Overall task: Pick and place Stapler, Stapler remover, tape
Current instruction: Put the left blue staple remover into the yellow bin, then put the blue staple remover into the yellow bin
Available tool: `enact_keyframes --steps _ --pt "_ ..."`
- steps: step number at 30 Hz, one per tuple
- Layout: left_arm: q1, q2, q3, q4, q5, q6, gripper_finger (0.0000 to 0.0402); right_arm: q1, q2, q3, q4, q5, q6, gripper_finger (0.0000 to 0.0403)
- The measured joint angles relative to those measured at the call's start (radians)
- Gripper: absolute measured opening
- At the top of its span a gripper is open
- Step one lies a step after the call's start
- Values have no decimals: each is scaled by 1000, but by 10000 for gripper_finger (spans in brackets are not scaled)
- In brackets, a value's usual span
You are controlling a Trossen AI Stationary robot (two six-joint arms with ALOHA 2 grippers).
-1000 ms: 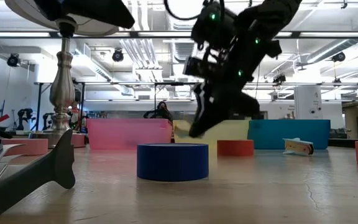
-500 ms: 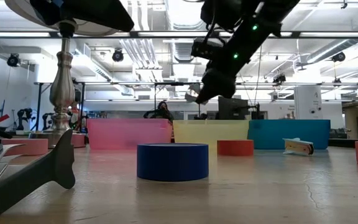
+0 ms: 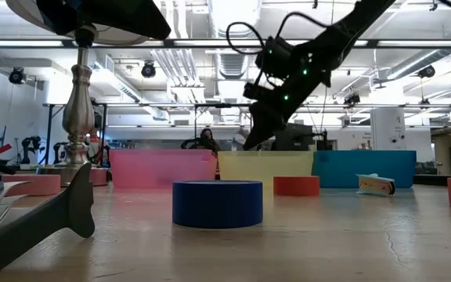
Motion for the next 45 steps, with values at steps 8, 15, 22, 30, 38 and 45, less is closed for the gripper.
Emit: enact_keyframes --steps 8,15,22,30,38,45 --pt "0 0 0 1 0 -4 28 -20 63 5 8 -3 -16 54" --pt "0 0 0 0 0 -2 28 -13 88 5 6 -3 27 64" --pt "0 0 0 0 0 -1 28 20 88 -8 -27 -2 36 105" --pt "0 0 0 0 0 -1 28 85 79 4 -46 83 27 134" --pt "0 0 0 -1 0 8 28 176 5 5 -196 304 57 127" --pt "0 0 0 0 0 26 28 263 -123 -7 -372 313 221 128"
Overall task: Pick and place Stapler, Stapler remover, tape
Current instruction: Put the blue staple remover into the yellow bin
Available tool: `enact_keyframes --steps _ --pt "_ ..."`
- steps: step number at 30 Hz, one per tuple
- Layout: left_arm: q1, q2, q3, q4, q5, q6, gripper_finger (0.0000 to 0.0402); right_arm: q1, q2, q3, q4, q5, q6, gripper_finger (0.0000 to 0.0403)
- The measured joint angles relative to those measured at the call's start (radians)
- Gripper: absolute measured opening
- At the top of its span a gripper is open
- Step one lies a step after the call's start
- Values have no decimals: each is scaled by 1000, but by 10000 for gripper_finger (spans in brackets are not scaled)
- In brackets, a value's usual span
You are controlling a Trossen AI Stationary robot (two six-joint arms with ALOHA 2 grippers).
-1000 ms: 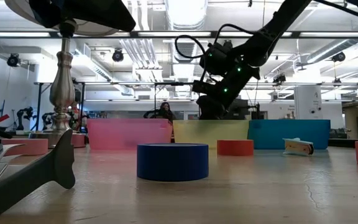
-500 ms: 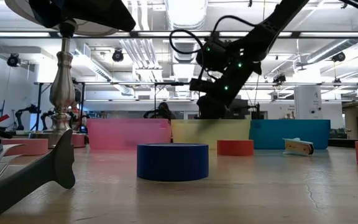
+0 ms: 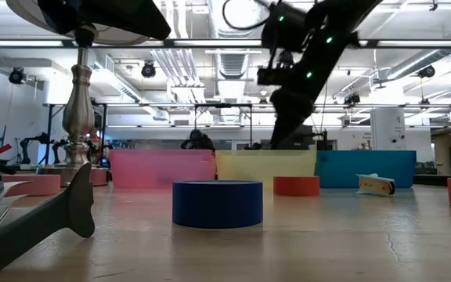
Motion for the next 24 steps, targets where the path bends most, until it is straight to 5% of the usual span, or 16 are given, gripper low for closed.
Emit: enact_keyframes --steps 15,24 --pt "7 0 -1 0 0 3 28 199 -262 -226 -194 -11 499 130" --pt "48 0 -1 0 -1 36 28 340 -336 -402 -196 -146 864 134"
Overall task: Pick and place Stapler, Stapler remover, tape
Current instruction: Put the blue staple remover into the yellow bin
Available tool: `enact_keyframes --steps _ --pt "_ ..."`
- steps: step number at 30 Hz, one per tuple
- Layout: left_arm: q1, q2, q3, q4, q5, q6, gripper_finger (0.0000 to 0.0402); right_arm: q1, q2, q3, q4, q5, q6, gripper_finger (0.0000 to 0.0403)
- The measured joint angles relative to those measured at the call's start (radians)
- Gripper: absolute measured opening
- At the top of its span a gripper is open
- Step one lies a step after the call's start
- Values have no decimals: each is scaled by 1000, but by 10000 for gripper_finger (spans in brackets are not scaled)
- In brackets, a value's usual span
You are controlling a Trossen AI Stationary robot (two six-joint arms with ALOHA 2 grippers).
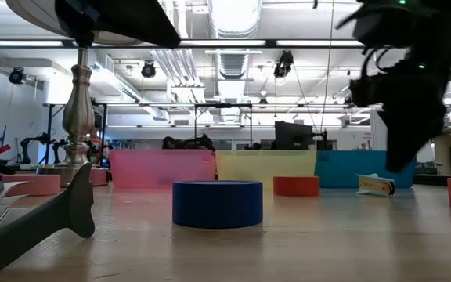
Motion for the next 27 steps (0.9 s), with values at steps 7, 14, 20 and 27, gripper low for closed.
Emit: enact_keyframes --steps 7,14,20,27 --pt "49 0 0 1 0 50 28 67 18 -22 6 2 87 134" --pt "73 0 0 3 0 63 28 98 28 -11 92 32 84 134" --pt "88 0 0 4 0 73 28 114 28 -10 152 95 63 128" --pt "102 0 0 4 0 73 28 114 28 -13 151 134 102 128"
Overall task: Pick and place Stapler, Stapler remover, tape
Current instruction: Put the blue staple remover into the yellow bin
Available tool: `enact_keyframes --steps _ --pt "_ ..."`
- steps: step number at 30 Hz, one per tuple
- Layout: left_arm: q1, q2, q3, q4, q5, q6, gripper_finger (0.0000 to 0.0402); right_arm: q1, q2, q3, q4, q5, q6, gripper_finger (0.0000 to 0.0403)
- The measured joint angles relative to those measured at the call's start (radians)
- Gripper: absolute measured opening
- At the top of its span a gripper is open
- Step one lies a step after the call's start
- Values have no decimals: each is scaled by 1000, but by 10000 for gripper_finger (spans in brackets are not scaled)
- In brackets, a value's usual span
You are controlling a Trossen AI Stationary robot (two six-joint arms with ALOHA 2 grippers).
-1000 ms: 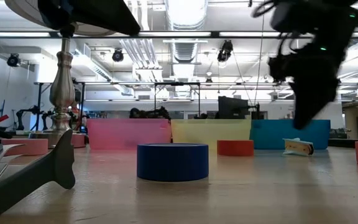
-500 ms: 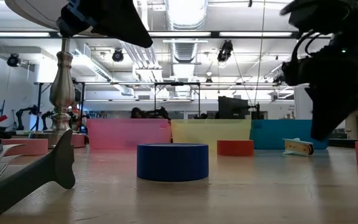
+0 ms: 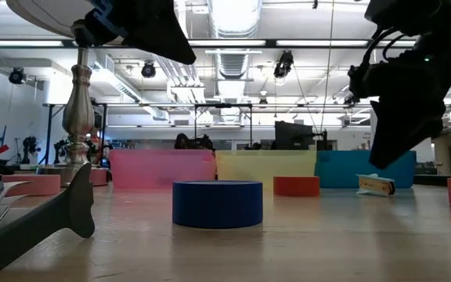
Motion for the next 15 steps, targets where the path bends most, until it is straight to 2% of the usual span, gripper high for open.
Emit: enact_keyframes --steps 6,15 --pt "0 0 0 0 0 0 28 0 10 0 3 3 23 128" --pt "0 0 0 7 4 -1 28 -7 121 0 2 -12 6 128"
